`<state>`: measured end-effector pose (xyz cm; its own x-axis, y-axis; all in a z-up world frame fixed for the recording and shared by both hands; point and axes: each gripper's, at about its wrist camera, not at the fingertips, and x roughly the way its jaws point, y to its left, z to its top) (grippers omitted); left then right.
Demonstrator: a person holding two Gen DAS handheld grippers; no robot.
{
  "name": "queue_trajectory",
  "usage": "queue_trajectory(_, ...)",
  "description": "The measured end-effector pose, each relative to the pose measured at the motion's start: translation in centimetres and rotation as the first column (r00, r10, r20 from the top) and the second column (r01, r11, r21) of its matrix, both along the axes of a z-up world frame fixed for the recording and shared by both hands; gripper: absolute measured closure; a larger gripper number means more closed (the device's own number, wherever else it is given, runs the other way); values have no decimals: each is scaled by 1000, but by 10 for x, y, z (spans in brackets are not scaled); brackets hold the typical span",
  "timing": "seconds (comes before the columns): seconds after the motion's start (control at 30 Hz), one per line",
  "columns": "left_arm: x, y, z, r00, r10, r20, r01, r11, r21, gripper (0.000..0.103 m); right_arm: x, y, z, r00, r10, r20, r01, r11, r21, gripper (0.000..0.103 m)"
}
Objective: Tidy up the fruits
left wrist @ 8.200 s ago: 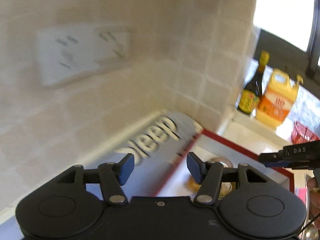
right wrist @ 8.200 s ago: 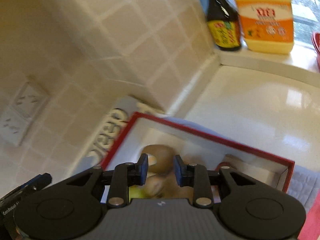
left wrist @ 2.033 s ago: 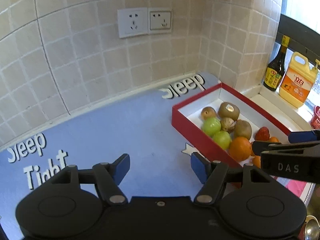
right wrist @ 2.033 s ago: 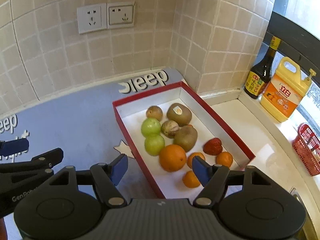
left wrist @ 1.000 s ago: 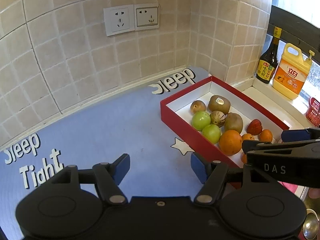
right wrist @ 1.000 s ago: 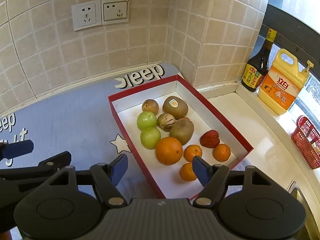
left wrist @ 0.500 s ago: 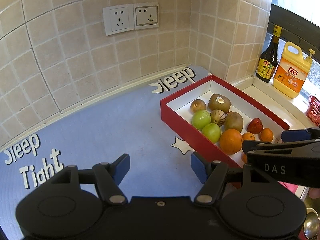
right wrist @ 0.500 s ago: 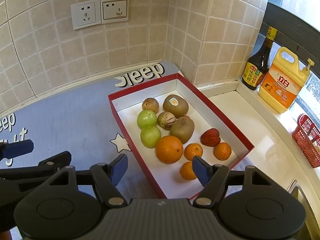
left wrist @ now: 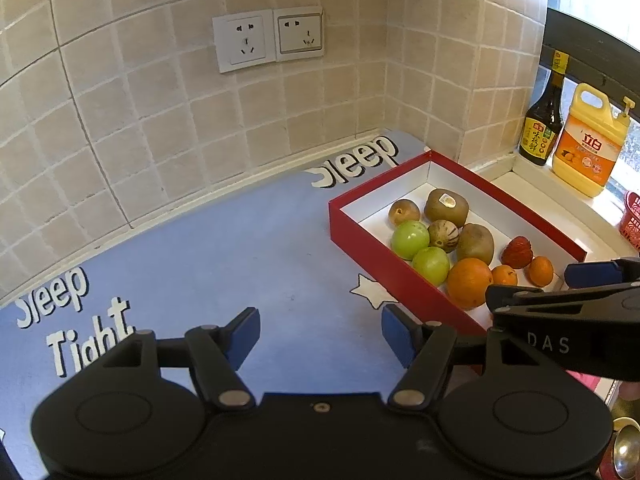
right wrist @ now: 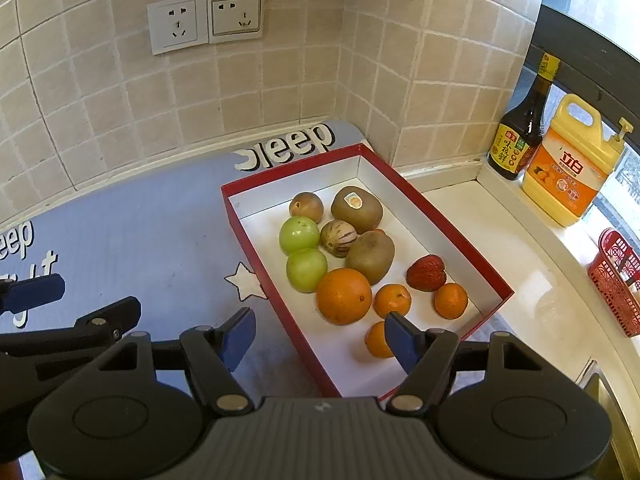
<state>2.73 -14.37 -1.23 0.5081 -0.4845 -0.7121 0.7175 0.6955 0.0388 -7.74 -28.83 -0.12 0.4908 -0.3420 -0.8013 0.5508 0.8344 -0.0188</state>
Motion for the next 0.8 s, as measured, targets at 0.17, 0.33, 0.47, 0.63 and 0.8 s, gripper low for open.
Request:
queue_trajectory(0.17,-4,-1,0,999,11,40,-12,1000,7,23,0,-1,-2,1000,0,-4,0,1000,6,30)
queue_trajectory(0.33,-4,3,3,993,61,98,-58,998,-28,23,0,-2,-2,1000,4,-3,-4,1000,10,30)
queue_trajectory(0.47,-3,5,5,991,66,116,-62,997,-36,23,0,-2,-3,1000,2,-2,-2,1000,10,30)
queue_trajectory(0.63,-5,2,4,992,56,112,-53,998,-31,23,-1,-6,-2,1000,-7,-5,7,1000,7,30)
queue_trajectory(0.8,-8,-1,5,993,43,108,-39,999,-37,23,-5,-14,0,1000,-32,1,32,999,6,29)
